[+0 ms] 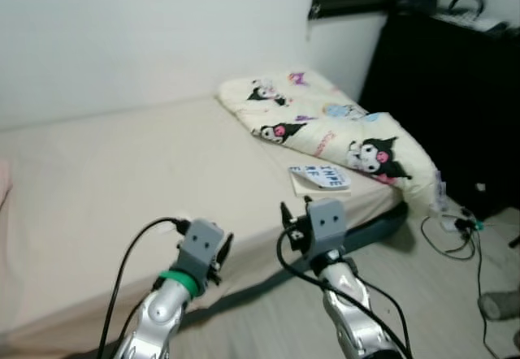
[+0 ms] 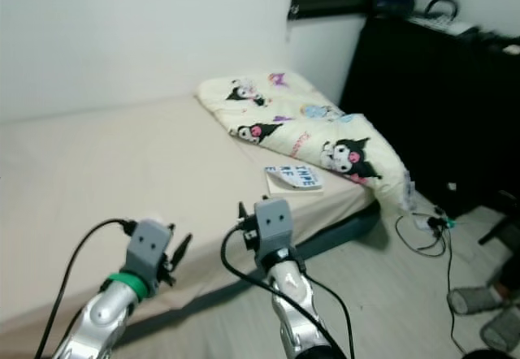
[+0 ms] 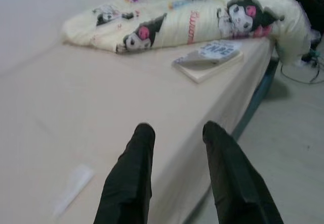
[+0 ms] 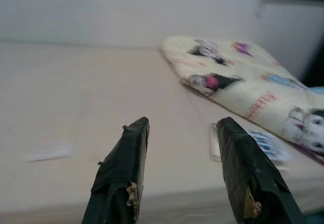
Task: Clean up the room
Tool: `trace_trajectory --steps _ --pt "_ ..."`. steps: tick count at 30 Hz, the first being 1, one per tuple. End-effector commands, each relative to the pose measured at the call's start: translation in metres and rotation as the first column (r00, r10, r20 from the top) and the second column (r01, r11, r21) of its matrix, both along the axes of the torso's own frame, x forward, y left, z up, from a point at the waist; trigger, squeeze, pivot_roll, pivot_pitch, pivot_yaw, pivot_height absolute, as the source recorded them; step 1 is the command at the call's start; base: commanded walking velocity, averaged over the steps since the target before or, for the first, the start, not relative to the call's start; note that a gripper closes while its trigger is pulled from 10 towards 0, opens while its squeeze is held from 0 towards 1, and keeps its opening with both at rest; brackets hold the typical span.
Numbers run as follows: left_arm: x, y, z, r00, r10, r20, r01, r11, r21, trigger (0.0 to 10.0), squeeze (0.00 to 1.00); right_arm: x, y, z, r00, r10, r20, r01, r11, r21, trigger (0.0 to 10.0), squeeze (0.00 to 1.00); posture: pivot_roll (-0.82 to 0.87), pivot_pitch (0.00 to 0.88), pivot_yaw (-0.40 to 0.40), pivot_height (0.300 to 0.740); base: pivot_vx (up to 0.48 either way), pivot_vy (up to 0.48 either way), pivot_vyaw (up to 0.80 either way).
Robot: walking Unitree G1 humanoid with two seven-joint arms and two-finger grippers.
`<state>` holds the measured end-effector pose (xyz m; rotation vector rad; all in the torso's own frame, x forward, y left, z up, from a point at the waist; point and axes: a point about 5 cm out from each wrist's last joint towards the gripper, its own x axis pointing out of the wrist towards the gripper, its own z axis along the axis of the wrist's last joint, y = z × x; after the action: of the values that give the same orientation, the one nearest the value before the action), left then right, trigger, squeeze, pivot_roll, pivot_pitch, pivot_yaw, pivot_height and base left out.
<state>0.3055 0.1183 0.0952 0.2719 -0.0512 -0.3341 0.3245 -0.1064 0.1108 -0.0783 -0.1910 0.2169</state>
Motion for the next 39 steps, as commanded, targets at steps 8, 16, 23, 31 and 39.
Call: trace_trajectory --steps 8,16,23,31,39 --pt "-0.001 0.008 -0.004 1.000 0.016 -0.013 -0.015 1.000 0.023 10.0 0.00 -0.001 0.010 -0.002 0.999 0.043 -0.025 -0.043 0.999 0.028 10.0 0.00 -0.10 0.034 0.022 0.740 0.480 0.000 0.48" --pt "-0.001 0.009 -0.007 0.999 0.030 -0.029 -0.029 0.999 0.027 10.0 0.00 -0.008 0.020 -0.004 0.989 0.143 -0.032 -0.141 0.988 0.055 10.0 0.00 -0.10 0.041 0.026 0.740 0.361 0.000 0.00" --pt "-0.002 0.010 -0.010 0.998 0.029 -0.050 -0.028 0.999 0.033 10.0 0.00 -0.010 0.022 -0.006 0.984 0.170 -0.043 -0.167 0.984 0.067 10.0 0.00 -0.10 0.045 0.030 0.740 0.000 0.000 0.00" --pt "-0.003 0.010 -0.011 0.998 0.024 -0.054 -0.022 0.999 0.036 10.0 0.00 -0.011 0.023 -0.007 0.981 0.187 -0.057 -0.182 0.980 0.086 10.0 0.00 -0.10 0.049 0.034 0.740 0.000 0.000 0.00" --pt "-0.005 0.012 -0.015 0.998 0.022 -0.065 -0.019 0.999 0.044 10.0 0.00 -0.010 0.018 -0.011 0.989 0.122 -0.089 -0.112 0.988 0.110 10.0 0.00 -0.10 0.053 0.037 0.740 0.000 0.000 0.00"
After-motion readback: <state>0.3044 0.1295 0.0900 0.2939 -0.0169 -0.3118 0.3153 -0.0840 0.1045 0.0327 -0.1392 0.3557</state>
